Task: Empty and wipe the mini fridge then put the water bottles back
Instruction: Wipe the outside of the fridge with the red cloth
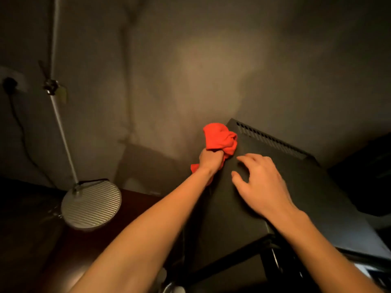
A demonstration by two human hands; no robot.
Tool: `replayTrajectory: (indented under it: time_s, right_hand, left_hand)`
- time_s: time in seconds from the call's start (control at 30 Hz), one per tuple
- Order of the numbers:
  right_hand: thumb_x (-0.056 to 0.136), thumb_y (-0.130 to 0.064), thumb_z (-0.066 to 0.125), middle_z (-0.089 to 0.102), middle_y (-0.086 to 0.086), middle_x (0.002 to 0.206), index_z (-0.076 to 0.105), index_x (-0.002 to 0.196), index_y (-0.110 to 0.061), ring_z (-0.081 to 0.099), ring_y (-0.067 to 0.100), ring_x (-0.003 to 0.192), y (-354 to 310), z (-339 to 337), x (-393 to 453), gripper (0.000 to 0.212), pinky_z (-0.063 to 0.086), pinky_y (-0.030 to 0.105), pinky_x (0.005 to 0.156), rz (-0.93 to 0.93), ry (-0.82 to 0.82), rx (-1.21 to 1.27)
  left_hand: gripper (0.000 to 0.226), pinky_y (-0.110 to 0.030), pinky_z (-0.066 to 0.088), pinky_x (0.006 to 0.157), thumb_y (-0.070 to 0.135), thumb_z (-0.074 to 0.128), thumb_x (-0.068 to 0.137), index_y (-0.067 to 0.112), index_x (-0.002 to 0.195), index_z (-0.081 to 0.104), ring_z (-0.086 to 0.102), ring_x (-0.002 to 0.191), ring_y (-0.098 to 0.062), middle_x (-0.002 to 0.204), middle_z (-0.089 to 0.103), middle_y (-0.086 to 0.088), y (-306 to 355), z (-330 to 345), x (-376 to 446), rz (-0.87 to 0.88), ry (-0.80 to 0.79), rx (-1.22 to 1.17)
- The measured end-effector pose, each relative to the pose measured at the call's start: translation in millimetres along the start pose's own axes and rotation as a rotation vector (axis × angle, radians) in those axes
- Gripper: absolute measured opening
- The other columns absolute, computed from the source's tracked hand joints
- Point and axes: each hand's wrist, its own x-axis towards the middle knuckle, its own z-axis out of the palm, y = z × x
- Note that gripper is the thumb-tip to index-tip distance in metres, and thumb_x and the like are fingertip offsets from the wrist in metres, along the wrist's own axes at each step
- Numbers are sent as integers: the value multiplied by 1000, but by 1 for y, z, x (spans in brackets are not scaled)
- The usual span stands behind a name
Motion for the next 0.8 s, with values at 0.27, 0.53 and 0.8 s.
replayTrajectory:
  time_s: [0.27,0.53,0.8]
  right_hand:
    - [85,-41,62,55,1,130,61,125,-13,44,19,125,-6,3,1,48,42,33,101,41,34,-6]
    - [87,-43,60,52,1,134,58,130,-14,41,18,129,-6,-4,4,52,40,32,101,71,9,2]
    - [86,-44,61,50,6,134,59,129,-15,39,23,129,-11,-5,2,52,43,35,98,46,-49,-82]
  left_hand:
    - [48,-42,51,86,39,61,80,0,107,67,64,105,-39,110,67,-23,-5,6,70,-79,36,-27]
    - [25,-29,45,60,22,66,88,19,65,58,55,44,-4,47,60,8,-67,-20,30,-220,18,-50]
    - [14,-23,33,47,23,75,69,17,62,64,45,44,-7,49,55,8,-98,-30,-67,-280,-15,-259]
